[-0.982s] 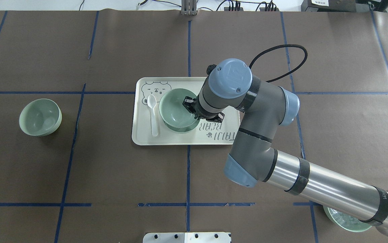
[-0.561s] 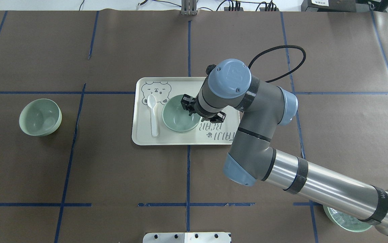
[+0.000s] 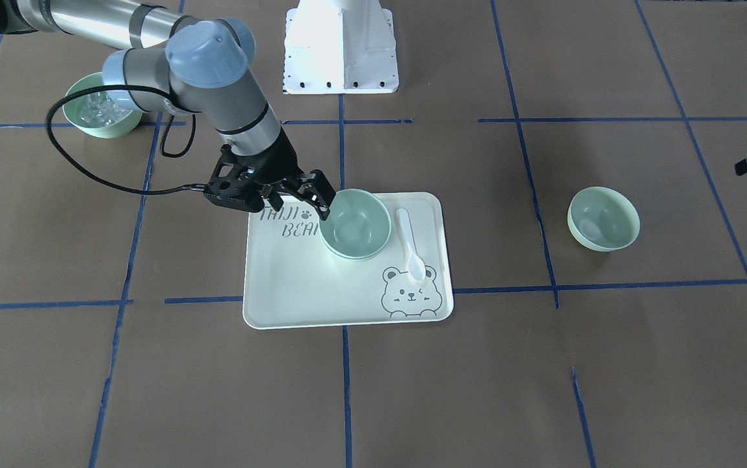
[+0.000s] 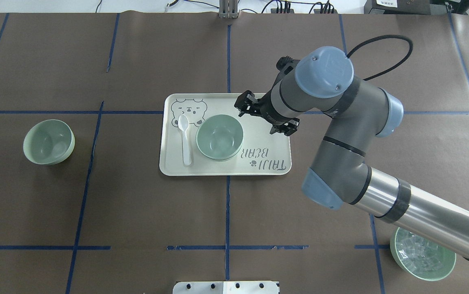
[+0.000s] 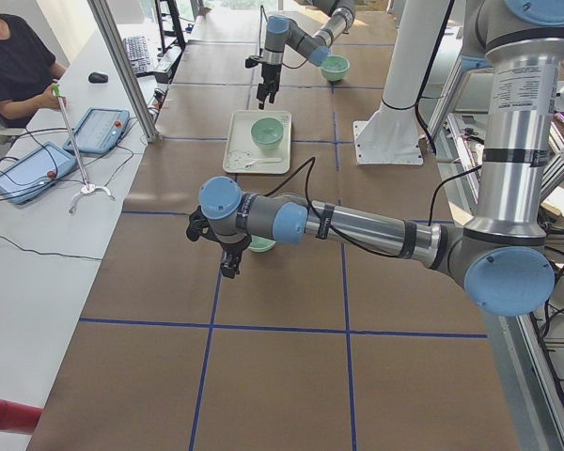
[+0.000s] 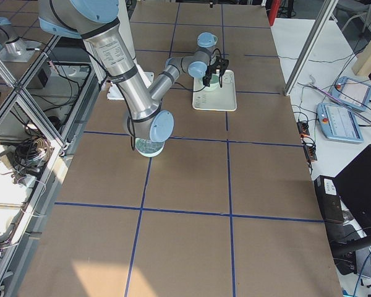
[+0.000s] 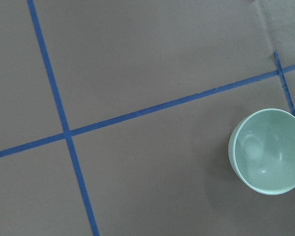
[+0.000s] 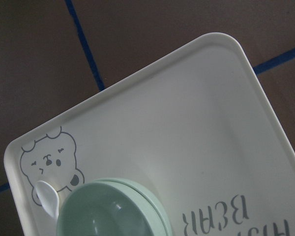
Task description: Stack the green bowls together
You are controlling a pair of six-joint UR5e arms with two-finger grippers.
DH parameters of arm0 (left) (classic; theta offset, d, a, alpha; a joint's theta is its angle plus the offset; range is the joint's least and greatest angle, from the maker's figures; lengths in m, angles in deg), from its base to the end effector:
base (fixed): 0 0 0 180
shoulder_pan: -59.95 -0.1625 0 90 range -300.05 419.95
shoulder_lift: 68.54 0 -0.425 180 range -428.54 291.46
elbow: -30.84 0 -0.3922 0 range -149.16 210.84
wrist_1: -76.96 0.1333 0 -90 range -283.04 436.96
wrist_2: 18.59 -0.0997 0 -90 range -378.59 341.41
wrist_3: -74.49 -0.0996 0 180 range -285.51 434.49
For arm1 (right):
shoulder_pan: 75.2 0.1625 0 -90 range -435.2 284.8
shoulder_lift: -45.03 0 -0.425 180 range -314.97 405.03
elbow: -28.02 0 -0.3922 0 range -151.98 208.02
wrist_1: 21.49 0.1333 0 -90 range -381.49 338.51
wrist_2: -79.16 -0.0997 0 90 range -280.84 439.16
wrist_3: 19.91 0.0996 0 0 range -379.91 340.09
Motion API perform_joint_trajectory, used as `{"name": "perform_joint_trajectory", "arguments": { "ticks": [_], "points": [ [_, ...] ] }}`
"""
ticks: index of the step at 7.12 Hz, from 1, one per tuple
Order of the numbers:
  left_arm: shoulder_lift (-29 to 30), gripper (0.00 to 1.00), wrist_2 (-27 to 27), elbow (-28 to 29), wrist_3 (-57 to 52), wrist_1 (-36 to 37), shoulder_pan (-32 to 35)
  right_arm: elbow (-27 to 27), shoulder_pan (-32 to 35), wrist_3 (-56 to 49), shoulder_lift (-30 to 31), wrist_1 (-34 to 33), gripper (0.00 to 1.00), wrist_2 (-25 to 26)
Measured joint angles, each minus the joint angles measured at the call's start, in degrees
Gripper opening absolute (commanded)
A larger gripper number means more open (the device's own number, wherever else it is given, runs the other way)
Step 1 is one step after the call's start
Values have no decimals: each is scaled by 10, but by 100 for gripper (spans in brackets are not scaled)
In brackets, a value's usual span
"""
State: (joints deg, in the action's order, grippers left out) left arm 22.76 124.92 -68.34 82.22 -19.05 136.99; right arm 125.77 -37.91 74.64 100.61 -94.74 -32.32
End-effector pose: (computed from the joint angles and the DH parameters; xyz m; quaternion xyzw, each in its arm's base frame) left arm 0.0620 -0.5067 0.5445 0.0460 0.4613 0.1048 0.8798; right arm -0.4678 -0.4780 0.2123 -0.0195 -0.5093 0.2198 0.8318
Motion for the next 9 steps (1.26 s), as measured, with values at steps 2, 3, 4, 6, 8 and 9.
{"name": "perform_joint_trajectory", "arguments": {
  "ticks": [2,3,4,6,8,9],
  "points": [
    [0,98,-54,17,171,-110,-88,40,35,-31,50,4,100,-33],
    [2,94,-69,39,210,-157,-110,47,48,-67,70,4,100,-45],
    [6,92,-75,60,228,-186,-128,51,55,-97,86,4,100,-50],
    [27,65,-80,95,242,-203,-162,57,65,-124,111,5,100,-52],
    [42,0,-83,116,243,-204,-182,63,76,-177,137,5,100,-55],
    [43,0,-83,121,243,-204,-186,64,79,-188,141,5,100,-56]
  ]
}}
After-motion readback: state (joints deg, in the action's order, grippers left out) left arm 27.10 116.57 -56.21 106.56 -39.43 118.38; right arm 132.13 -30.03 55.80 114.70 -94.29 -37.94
